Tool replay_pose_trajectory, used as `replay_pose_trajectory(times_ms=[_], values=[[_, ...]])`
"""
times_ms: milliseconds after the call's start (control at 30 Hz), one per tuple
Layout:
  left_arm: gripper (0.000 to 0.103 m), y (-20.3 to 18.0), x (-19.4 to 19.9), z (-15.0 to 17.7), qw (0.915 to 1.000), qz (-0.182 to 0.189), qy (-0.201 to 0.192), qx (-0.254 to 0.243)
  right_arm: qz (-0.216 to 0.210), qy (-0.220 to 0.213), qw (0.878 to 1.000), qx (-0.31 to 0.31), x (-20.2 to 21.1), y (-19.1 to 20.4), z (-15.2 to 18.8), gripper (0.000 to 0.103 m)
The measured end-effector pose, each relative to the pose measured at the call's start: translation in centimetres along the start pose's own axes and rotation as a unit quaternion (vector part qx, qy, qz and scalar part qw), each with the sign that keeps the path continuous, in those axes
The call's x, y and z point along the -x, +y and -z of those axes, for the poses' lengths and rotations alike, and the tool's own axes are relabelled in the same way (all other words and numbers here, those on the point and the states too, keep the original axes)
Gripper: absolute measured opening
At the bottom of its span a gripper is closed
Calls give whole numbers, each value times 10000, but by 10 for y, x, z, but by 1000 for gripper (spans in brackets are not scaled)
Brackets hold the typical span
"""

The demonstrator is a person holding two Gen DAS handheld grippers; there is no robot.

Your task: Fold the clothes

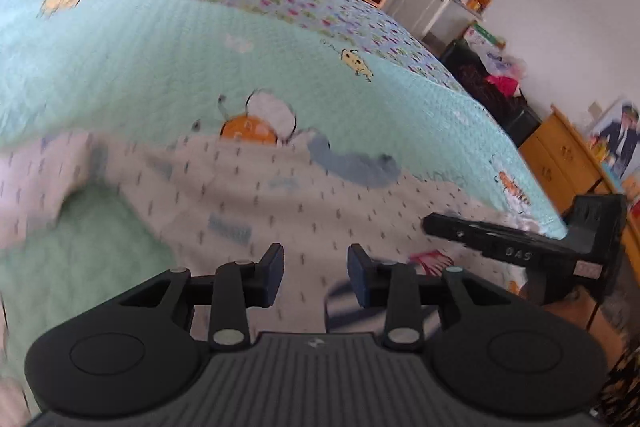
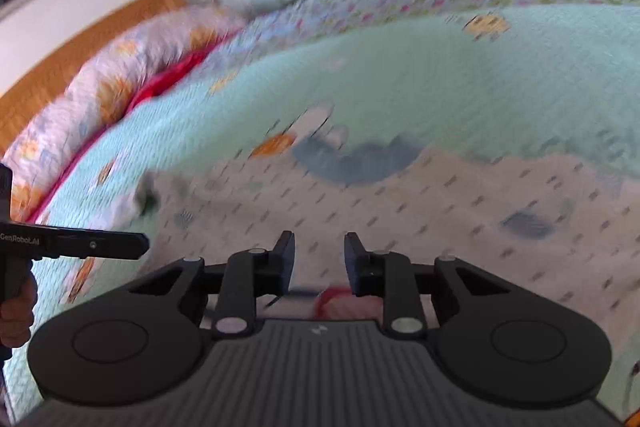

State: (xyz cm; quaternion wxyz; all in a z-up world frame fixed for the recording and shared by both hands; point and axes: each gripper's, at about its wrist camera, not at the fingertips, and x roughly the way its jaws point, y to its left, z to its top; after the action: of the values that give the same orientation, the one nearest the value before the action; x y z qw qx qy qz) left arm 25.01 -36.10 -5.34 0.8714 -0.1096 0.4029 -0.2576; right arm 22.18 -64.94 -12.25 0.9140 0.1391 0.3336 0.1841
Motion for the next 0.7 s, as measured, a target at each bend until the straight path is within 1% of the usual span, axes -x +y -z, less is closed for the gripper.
replay_pose_trajectory(times_ms=[67,100,133,200,267,333,400,500,633,700], values=[[38,-5,-13,-17,9994,-115,99,-306,275,-29,9990,347,-4,-6,-9,38],[38,-7,-23,-27,9984,-133,94,-536,326,66,9981,521,-9,-9,-15,47],[38,-10,-33,-38,9969,-152,88,-765,357,153,9969,685,-14,-12,-23,50],[39,-14,-52,-58,9923,-190,76,-1223,273,281,9947,946,-23,-19,-40,51],[39,-18,-72,-79,9856,-221,69,-1674,105,572,9911,1197,-35,-29,-56,52],[39,-12,-95,-95,9817,109,347,-1872,-85,873,9868,1363,-49,-39,-73,52],[39,-6,-113,-105,9769,249,644,-2021,-179,1102,9821,1520,-58,-48,-86,52],[39,3,-131,-115,9707,322,922,-2193,-520,1315,9783,1514,-68,-59,-96,52],[39,10,-146,-119,9676,667,1341,-2034,-968,1601,9709,1497,-81,-73,-108,52],[39,8,-155,-115,9623,683,1547,-2132,-1147,1783,9662,1464,-85,-76,-108,52]])
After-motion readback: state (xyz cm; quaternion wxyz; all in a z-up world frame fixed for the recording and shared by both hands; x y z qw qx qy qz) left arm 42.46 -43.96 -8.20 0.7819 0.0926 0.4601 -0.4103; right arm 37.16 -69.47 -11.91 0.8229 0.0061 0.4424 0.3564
